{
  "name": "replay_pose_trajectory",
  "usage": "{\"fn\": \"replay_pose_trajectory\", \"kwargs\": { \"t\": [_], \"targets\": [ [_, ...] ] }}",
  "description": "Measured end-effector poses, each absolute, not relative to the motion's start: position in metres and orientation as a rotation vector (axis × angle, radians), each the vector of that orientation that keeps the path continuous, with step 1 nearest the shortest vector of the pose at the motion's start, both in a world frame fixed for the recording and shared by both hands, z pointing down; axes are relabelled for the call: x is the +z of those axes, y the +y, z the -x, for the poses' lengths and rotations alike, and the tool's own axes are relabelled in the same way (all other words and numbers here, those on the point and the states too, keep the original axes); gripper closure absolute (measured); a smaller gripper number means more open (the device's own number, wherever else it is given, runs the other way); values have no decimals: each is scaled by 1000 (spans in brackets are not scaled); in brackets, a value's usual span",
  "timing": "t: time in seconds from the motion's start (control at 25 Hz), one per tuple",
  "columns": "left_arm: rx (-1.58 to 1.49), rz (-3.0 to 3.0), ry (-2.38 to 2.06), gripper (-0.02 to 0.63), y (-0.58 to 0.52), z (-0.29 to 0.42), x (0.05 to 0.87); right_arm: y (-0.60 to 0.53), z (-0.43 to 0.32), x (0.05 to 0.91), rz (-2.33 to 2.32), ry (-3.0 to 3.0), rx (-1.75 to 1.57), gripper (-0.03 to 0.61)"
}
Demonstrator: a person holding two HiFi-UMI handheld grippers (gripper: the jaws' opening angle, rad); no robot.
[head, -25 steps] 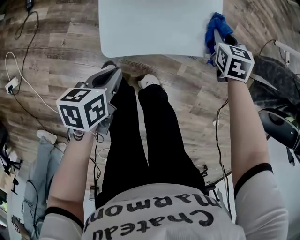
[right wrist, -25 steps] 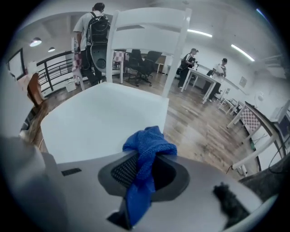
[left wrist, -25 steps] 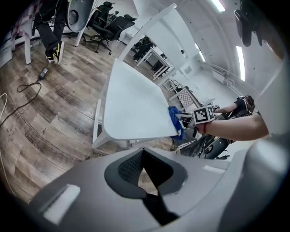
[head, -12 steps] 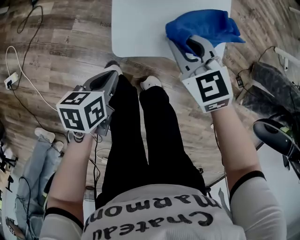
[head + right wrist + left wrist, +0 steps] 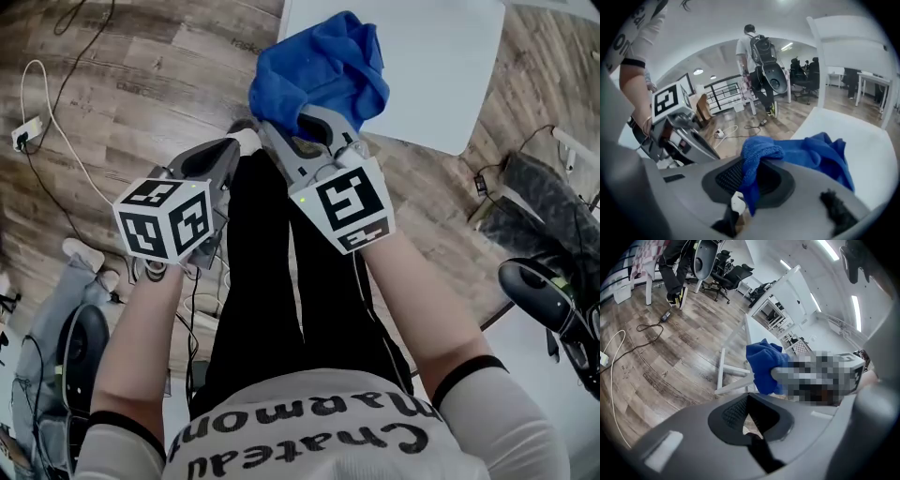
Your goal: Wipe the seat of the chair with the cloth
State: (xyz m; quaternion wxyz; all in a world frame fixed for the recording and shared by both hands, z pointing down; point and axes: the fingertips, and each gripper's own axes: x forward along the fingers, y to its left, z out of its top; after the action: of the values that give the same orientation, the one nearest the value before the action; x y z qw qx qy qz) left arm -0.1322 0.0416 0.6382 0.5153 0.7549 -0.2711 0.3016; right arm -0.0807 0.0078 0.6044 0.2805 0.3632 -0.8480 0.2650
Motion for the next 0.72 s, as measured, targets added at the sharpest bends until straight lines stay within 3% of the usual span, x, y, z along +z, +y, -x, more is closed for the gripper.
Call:
{"fn": "replay_pose_trajectory", "kwargs": {
  "t": [0.2,0.52,0.72],
  "targets": [
    [730,-1801,-620,606,45,135,643,2,31,639,-1014,-2091,857,486],
    [806,-1904,-499,606,54,97,639,1,27,637,-1128,-2140,819,491],
    [776,-1902,-684,606,46,74,634,11,14,639,-1053,-2169,849,492]
  ]
}}
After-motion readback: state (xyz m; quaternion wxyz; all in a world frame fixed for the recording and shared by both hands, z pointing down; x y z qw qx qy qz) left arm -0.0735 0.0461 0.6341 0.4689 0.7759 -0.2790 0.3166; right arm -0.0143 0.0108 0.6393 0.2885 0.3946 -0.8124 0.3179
